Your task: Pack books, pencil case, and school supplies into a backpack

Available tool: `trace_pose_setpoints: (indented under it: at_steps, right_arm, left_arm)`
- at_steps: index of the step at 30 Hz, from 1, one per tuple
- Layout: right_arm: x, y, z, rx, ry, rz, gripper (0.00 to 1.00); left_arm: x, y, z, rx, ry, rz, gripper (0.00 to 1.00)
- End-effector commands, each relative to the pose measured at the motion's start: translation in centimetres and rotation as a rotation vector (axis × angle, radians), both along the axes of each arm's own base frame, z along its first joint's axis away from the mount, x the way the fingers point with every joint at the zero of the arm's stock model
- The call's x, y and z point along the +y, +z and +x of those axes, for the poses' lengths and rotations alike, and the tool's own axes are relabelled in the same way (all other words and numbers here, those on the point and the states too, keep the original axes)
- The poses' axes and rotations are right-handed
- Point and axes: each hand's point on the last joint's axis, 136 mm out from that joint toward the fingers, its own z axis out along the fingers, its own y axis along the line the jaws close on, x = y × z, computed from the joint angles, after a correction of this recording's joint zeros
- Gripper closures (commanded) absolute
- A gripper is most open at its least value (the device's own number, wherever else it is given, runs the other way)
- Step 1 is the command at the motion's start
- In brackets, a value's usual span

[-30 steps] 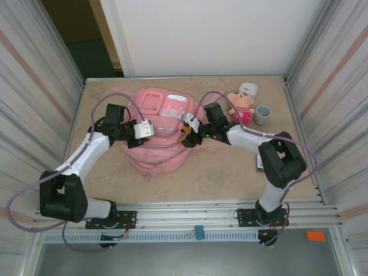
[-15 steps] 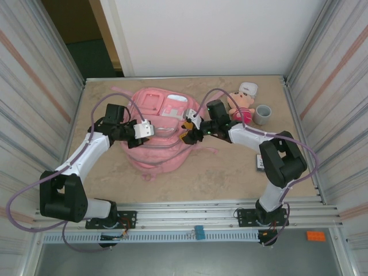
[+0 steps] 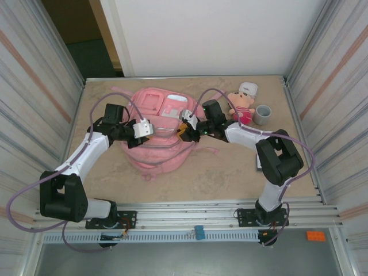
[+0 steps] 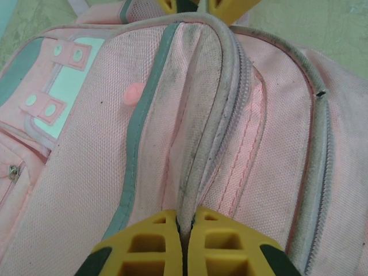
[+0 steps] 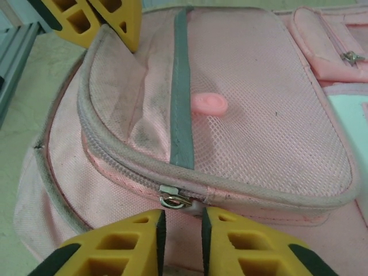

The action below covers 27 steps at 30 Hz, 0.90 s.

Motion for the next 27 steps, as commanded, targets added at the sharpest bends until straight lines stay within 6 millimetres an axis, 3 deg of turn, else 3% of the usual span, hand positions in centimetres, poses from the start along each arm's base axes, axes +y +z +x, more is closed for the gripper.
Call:
trace_pose_setpoints:
  at_steps: [1,5,7,11,17,19,24,27]
  right_arm:
    - [0.4,1.3,-1.3,-0.002,0.026,0.025,0.88]
    - [0.7,1.4,-1.3,0.018,0.032,0.036,0.97]
    - [0.7,1.5,-1.6,0.027,0.038,0.036,0.96]
    - [0.4,1.2,-0.9,0.013,0.02,0.026,0.72]
    - [0.8,0.7,1.2,0.013,-0.02,0.007,0.6]
    - [1.0,0.9,1.3,0.011,-0.02,0.02,0.66]
    - [0.3,1.9,0.5,0.004,-0.028,0.027,0.94]
    - [-0.3,2.5,-0.4,0.014,-0.035,0.023,1.0]
  left_arm:
    - [-1.7,2.9,-0.9,-0.031,-0.06,-0.126,1.0]
    - [-1.8,3.1,-0.7,-0.03,-0.049,-0.136,1.0]
    - [-1.7,3.2,-0.5,-0.036,-0.039,-0.134,1.0]
    - [-1.9,3.8,-0.8,-0.038,-0.051,-0.152,1.0]
    - [-2.3,4.1,-1.2,-0.032,-0.07,-0.183,1.0]
    - [-2.3,4.2,-1.2,-0.031,-0.07,-0.186,1.0]
    - [-1.7,3.9,-0.4,-0.046,-0.018,-0.15,1.0]
    - [-1.1,3.7,0.3,-0.065,0.028,-0.126,1.0]
